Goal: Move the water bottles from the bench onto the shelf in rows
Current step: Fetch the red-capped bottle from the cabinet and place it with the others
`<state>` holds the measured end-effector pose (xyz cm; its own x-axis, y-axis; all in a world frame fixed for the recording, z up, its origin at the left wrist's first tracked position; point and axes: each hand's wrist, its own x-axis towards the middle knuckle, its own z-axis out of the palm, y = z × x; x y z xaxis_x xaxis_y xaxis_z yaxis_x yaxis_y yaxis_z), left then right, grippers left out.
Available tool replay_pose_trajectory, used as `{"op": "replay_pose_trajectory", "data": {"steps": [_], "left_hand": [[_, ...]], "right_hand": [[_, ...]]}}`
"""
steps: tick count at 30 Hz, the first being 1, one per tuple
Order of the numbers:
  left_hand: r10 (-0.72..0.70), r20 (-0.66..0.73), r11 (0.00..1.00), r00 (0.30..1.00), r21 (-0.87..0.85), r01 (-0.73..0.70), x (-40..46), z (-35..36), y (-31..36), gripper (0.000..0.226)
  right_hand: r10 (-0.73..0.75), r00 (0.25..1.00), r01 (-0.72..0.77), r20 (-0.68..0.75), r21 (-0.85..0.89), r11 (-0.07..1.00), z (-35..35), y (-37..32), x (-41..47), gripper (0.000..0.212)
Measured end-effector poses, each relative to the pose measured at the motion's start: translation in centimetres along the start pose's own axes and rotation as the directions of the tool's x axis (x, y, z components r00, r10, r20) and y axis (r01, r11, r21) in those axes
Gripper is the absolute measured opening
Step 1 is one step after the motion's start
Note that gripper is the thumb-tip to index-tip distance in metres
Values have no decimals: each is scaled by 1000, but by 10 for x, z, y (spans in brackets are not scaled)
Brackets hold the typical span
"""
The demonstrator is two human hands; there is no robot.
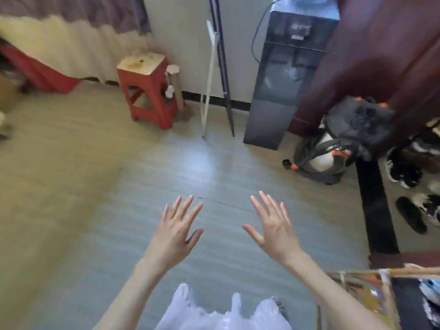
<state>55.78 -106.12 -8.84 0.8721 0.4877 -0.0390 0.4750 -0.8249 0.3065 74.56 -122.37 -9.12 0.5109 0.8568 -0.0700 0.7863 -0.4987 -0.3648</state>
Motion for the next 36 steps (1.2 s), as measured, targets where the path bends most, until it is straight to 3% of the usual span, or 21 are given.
{"op": "replay_pose_trajectory", "data": {"steps": [4, 11, 16, 21, 31, 36], "left_hand": [[-248, -71, 968, 966, 8, 249, -52, -41, -121, 55], [-596, -110, 802, 795, -103, 588, -113, -73, -258, 59], [-685, -142, 728, 715, -112, 676, -110, -105, -358, 59], [-789, -247, 608, 562, -183, 773, -80, -160, -475, 66], [-915, -277, 381, 292, -363, 850, -63, -228, -656, 62], [-935, -271, 318, 230, -352, 880, -87, -255, -781, 63]], "right_hand": [[-204, 978, 204, 42, 4, 979, 40, -111, 73, 65], [-441, 886, 438, 139, 53, 897, 97, -277, 183, 66], [-565, 795, 570, 221, 50, 820, 131, -375, 278, 74], [-665, 711, 662, 229, 100, 743, 155, -486, 391, 74], [-820, 479, 835, 314, 127, 536, 213, -715, 537, 72], [-859, 413, 873, 302, 137, 468, 270, -836, 596, 76]]}}
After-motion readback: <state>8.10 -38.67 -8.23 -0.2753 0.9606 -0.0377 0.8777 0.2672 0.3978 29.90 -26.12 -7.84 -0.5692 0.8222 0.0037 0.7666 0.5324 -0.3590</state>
